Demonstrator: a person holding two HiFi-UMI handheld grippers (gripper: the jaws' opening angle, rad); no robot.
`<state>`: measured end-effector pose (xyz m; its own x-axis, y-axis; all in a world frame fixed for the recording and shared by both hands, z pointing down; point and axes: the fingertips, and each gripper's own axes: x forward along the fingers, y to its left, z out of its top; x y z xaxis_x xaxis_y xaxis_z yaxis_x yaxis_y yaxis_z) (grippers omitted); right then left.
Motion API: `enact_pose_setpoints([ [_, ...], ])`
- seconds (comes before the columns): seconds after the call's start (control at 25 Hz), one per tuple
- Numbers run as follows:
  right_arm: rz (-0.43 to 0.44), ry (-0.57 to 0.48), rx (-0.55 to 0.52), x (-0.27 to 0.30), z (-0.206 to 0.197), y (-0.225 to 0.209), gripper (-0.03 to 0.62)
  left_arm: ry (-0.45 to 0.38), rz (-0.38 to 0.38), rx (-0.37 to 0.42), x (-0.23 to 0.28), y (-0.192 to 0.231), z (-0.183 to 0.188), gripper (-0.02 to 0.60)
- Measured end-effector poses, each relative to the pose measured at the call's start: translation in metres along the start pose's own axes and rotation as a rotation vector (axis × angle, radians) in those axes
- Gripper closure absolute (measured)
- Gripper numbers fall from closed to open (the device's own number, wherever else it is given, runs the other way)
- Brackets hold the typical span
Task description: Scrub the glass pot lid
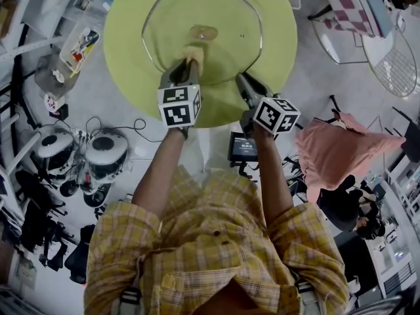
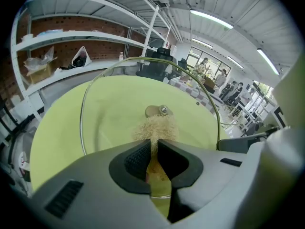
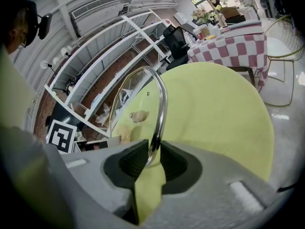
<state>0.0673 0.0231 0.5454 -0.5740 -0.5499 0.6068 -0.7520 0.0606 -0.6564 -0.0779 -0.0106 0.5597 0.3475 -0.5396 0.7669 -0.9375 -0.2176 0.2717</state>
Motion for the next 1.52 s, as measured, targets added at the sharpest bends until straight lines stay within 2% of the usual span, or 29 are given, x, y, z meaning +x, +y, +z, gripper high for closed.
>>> enact_pose_setpoints([
  [0.16,0.002,-0.001,-0.002,0.0,-0.001,-0.001,0.517,0.003,-0.022,0.005,0.006,-0.013,0.0,0.529],
  [0.44,0.003,0.008,-0.01,0.001,-0.001,-0.001,0.517,0.014,-0.103,0.063,0.017,-0.05,-0.002,0.529],
  [1.0,-0.003,0.018,-0.031,0.0,0.001,-0.003,0.517,0.049,-0.199,0.089,0.019,-0.095,-0.009,0.531],
  [1.28,-0.016,0.005,-0.019,0.0,0.002,-0.004,0.517,0.057,-0.215,0.071,0.017,-0.094,-0.012,0.531],
  [1.52,-0.015,0.006,-0.012,-0.001,0.001,-0.004,0.517,0.055,-0.178,0.045,0.012,-0.079,-0.017,0.531],
])
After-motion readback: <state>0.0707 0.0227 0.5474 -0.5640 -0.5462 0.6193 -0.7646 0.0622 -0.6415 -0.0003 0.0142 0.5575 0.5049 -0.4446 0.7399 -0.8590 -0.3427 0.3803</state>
